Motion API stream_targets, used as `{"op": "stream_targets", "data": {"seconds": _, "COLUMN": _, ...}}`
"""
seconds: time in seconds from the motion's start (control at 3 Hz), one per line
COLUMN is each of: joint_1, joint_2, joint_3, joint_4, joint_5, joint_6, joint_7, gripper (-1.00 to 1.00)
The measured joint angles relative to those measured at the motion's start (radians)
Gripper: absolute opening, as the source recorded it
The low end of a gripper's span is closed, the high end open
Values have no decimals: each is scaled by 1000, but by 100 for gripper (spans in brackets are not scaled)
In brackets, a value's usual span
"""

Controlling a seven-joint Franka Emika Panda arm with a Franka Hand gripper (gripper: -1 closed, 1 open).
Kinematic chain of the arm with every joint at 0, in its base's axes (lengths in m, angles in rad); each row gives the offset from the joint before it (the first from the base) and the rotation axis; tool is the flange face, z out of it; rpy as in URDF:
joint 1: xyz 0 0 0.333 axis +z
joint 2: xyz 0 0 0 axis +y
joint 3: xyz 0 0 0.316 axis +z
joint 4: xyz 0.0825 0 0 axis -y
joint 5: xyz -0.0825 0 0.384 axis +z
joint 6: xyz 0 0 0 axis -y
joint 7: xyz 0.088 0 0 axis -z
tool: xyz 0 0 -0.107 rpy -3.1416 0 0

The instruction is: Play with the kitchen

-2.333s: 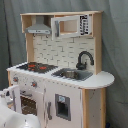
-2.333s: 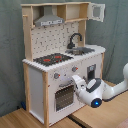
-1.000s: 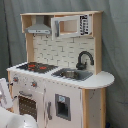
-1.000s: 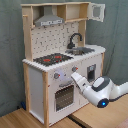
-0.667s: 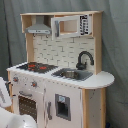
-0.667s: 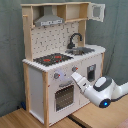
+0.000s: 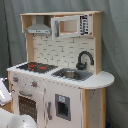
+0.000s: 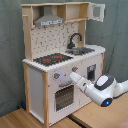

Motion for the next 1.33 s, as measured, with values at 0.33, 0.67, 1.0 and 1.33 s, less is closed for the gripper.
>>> {"op": "stream_targets", "data": {"seconds": 0.33, "joint_1": -31, "joint_2": -1, "joint_3": -19, "joint_4": 12, "joint_5": -92, "joint_6": 26, "joint_7": 22, "gripper": 100}}
{"op": "stream_targets", "data": {"seconds": 0.67, "joint_1": -67, "joint_2": -5, "joint_3": -14, "joint_4": 17, "joint_5": -119, "joint_6": 59, "joint_7": 114, "gripper": 100}}
{"op": "stream_targets", "data": {"seconds": 1.0, "joint_1": -97, "joint_2": -13, "joint_3": -2, "joint_4": 18, "joint_5": -136, "joint_6": 80, "joint_7": 213, "gripper": 100}}
{"op": "stream_targets", "data": {"seconds": 1.33, "joint_1": -121, "joint_2": -26, "joint_3": 12, "joint_4": 34, "joint_5": -146, "joint_6": 97, "joint_7": 317, "gripper": 100}}
